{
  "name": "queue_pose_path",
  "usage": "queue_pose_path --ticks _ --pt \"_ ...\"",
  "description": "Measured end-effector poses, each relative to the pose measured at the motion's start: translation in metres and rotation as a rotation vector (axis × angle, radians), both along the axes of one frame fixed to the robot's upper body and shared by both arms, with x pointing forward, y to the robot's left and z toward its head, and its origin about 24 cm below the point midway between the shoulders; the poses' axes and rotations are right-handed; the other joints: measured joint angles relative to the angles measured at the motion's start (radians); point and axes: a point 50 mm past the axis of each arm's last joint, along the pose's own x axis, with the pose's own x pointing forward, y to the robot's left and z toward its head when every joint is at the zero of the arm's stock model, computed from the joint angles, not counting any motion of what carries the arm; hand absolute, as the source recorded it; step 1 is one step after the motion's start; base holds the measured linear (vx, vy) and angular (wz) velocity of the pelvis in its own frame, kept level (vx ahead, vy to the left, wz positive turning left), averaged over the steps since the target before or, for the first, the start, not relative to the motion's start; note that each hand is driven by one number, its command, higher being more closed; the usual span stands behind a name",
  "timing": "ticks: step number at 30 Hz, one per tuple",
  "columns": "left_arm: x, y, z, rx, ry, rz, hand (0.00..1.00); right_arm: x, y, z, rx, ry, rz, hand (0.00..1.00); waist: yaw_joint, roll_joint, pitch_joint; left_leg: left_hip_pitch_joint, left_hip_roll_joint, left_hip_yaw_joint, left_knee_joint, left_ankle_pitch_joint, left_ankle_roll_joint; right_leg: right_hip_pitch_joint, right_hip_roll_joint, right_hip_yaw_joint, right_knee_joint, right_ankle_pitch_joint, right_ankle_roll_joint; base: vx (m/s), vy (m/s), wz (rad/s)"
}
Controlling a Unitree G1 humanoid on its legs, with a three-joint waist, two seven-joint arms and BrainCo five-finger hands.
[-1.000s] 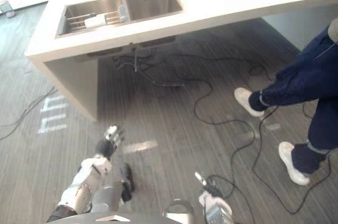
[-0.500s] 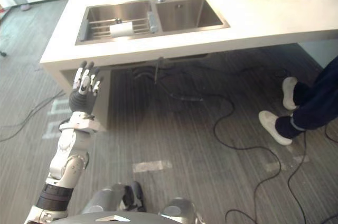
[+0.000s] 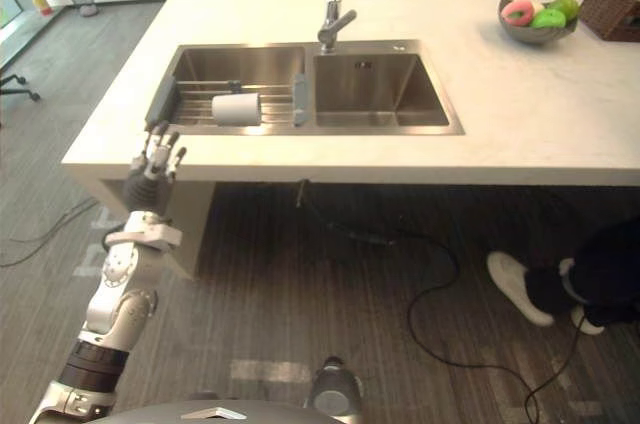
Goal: Walk over to the sink, pick up the cup, carry it to the dishwasher, place the cup inside the dishwasher, then close the dishwasher door
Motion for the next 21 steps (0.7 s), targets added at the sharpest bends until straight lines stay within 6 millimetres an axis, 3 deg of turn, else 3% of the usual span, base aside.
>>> queue_pose_path --ticks 3,5,6,7,10,12,13,14,16,17,20,21 --pt "0.001 -0.002 -0.001 -0.007 0.007 0.001 0.0 -0.002 -0.002 0.0 -0.004 0.0 0.001 0.0 -0.016 0.007 0.004 -0.026 0.023 0.057 0.049 0.018 -0.007 0.067 0.008 -0.066 -0.065 0.002 -0.002 0.18 -0.08 0.6" --pt "0.0 -0.004 -0.002 0.005 0.005 -0.023 0.0 -0.006 -0.001 0.0 0.02 0.002 -0.044 0.0 -0.011 -0.018 0.024 -0.054 0.002 0.057 0.144 0.074 -0.016 0.165 -0.02 -0.085 -0.165 0.01 0.014 0.09 0.002 0.75" --pt "-0.001 -0.005 -0.003 0.007 0.007 -0.03 0.0 -0.005 0.0 0.0 0.026 -0.001 -0.044 0.0 -0.004 -0.038 0.037 -0.071 -0.001 0.063 0.173 0.037 0.001 0.187 -0.031 -0.089 -0.188 0.014 0.014 0.01 0.032 0.43" --pt "-0.005 -0.005 -0.002 0.005 0.0 -0.038 0.0 -0.003 -0.002 0.001 0.033 -0.004 -0.034 0.0 0.004 -0.032 0.042 -0.106 0.017 0.092 0.16 -0.013 -0.005 0.213 -0.039 -0.087 -0.217 0.015 0.012 0.02 0.073 0.49" --pt "-0.019 -0.006 0.008 -0.011 -0.047 -0.061 0.0 0.006 -0.016 0.005 -0.003 -0.017 0.041 0.0 0.019 -0.016 0.049 -0.19 0.081 0.185 0.09 0.042 -0.013 0.23 -0.087 -0.073 -0.2 -0.007 0.047 0.09 0.154 0.13" --pt "-0.025 -0.005 0.013 -0.036 -0.062 -0.076 0.0 0.003 -0.023 0.007 -0.011 -0.004 0.086 0.0 0.036 -0.003 0.046 -0.17 0.118 0.251 -0.006 0.23 -0.004 0.252 -0.118 -0.036 -0.163 -0.031 0.111 0.23 0.301 -0.35" --pt "-0.026 -0.003 0.013 -0.061 -0.066 -0.076 0.0 0.0 -0.029 0.009 -0.024 0.004 0.086 0.0 0.037 0.032 0.043 -0.161 0.14 0.247 -0.024 0.428 0.043 0.263 -0.111 -0.02 -0.145 -0.041 0.151 0.26 0.317 -0.32" --pt "-0.026 0.005 0.012 -0.083 -0.061 -0.069 0.0 0.001 -0.026 0.008 -0.009 0.007 0.083 0.0 0.024 0.034 0.038 -0.129 0.111 0.248 -0.019 0.332 0.021 0.271 -0.142 0.014 -0.132 -0.054 0.172 0.28 0.359 -0.17" --pt "-0.025 0.014 0.014 -0.091 -0.077 -0.05 0.0 0.001 -0.01 0.004 0.035 0.0 0.042 0.0 0.02 0.005 0.046 -0.129 0.07 0.245 -0.025 0.317 0.016 0.254 -0.168 0.057 -0.14 -0.054 0.174 0.14 0.223 -0.16" --pt "-0.025 0.018 0.013 -0.087 -0.072 -0.043 0.0 -0.002 0.001 0.001 0.081 0.021 0.032 0.0 0.036 -0.001 0.047 -0.128 0.059 0.236 -0.026 0.299 -0.007 0.238 -0.165 0.097 -0.158 -0.052 0.172 0.06 0.104 -0.42" --pt "-0.025 0.022 0.011 -0.045 -0.054 -0.075 0.0 -0.005 0.009 -0.001 0.146 0.042 -0.002 0.0 0.031 0.007 0.031 -0.082 0.032 0.198 -0.124 0.219 -0.026 0.241 -0.153 0.134 -0.211 -0.026 0.181 0.05 0.074 -0.26" --pt "-0.025 0.021 0.01 -0.043 -0.05 -0.082 0.0 -0.005 0.005 -0.001 0.141 0.038 -0.011 0.0 0.023 0.01 0.023 -0.074 0.021 0.182 -0.154 0.227 -0.021 0.239 -0.149 0.137 -0.229 -0.008 0.157 0.05 0.091 -0.21"
